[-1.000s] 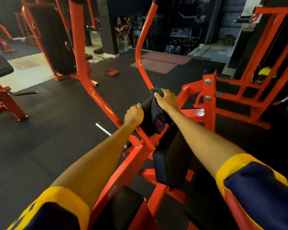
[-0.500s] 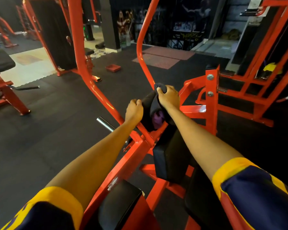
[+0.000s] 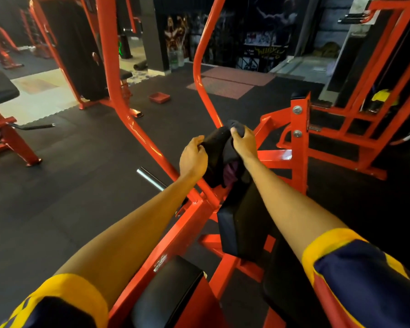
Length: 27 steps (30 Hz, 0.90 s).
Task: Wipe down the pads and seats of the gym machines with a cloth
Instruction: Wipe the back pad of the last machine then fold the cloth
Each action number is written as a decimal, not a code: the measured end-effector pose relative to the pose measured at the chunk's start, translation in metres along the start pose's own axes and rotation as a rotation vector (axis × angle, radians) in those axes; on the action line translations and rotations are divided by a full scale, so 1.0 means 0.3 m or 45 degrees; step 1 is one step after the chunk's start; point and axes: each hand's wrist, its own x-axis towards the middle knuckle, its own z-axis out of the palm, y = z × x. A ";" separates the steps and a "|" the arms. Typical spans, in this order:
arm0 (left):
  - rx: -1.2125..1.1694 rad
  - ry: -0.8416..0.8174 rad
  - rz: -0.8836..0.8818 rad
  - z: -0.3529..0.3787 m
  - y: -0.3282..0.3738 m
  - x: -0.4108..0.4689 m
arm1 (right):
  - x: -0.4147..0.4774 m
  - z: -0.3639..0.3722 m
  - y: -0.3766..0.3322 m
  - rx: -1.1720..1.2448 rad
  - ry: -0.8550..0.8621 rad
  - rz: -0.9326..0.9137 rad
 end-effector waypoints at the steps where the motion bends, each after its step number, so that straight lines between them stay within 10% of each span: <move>1: -0.040 -0.029 -0.083 -0.008 -0.008 0.019 | -0.001 0.010 -0.011 -0.033 0.001 -0.001; 5: -0.091 -0.083 -0.474 -0.018 -0.013 0.069 | -0.198 0.057 -0.046 -0.247 0.094 -0.302; 10: 0.158 0.055 -0.145 0.026 0.005 0.024 | -0.321 0.038 0.019 -0.149 -0.114 -0.560; 14: 0.116 0.100 0.178 0.053 0.012 -0.026 | -0.103 0.002 0.042 -0.004 -0.029 -0.216; 17: -0.138 0.098 0.067 0.029 -0.005 -0.026 | -0.021 0.013 0.027 0.048 -0.007 -0.011; 22: -0.311 0.032 -0.390 0.003 -0.027 0.051 | -0.276 0.065 -0.056 -0.135 0.094 -0.307; 27: -0.226 0.040 -0.257 0.017 -0.031 0.022 | -0.372 0.070 -0.040 -0.107 -0.024 -0.582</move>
